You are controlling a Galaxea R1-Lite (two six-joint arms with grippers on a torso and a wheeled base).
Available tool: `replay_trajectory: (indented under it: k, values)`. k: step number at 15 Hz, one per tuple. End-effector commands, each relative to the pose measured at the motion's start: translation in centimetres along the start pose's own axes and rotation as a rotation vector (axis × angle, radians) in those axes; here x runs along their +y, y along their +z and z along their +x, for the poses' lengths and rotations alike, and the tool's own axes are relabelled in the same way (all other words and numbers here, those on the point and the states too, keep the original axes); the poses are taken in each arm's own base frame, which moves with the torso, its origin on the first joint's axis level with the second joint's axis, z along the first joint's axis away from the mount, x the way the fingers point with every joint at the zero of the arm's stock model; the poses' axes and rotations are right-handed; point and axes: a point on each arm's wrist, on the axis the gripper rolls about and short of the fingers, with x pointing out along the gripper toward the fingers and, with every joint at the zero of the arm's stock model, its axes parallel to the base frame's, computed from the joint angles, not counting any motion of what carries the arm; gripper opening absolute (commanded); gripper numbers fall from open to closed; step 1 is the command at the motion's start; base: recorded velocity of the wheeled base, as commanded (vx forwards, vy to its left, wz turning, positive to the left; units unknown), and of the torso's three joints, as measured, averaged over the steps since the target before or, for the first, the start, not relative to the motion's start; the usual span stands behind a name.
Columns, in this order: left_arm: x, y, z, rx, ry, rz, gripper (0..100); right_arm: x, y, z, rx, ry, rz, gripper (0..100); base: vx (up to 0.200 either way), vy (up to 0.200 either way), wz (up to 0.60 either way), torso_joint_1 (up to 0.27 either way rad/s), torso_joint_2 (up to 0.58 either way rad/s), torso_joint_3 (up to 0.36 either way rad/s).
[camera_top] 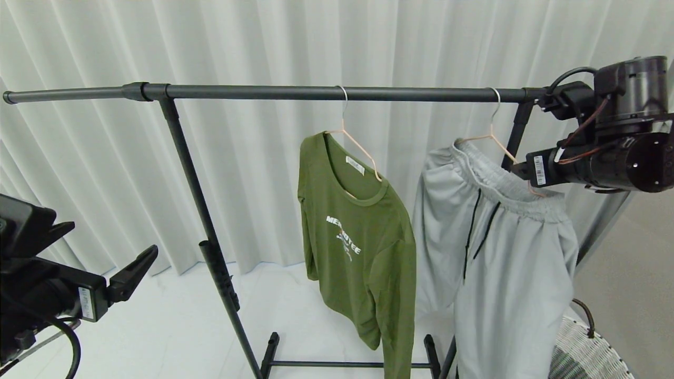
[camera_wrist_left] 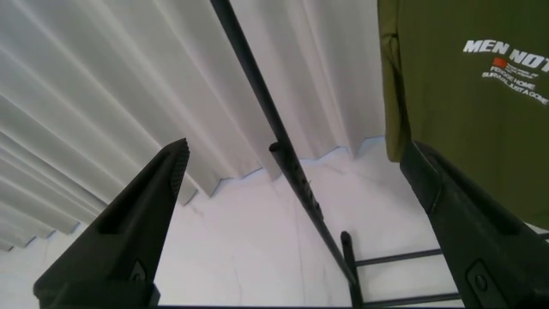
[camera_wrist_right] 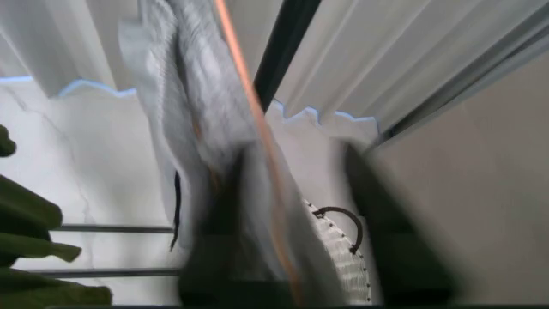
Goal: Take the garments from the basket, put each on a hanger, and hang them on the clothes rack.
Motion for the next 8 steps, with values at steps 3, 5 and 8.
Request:
replay_trajectory:
  k: [3,5,8]
  values:
    - [0.7,0.6,0.0,-0.017,0.04,-0.015,100,-1.8,0.0,-6.5,-0.096,0.037,0.054,100,0.0,0.0,0.0,0.0,0.0,0.0]
    - [1.6,0.7,-0.8,-0.031,0.113,-0.049,100,-3.7,-1.1,-10.3,-0.146,0.038,0.071,100,0.0,0.0,0.0,0.0,0.0,0.0]
    - [2.0,-0.6,-2.8,-0.013,0.206,-0.099,100,-6.3,-4.6,-15.4,-0.196,0.03,0.083,100,0.0,0.0,0.0,0.0,0.0,0.0]
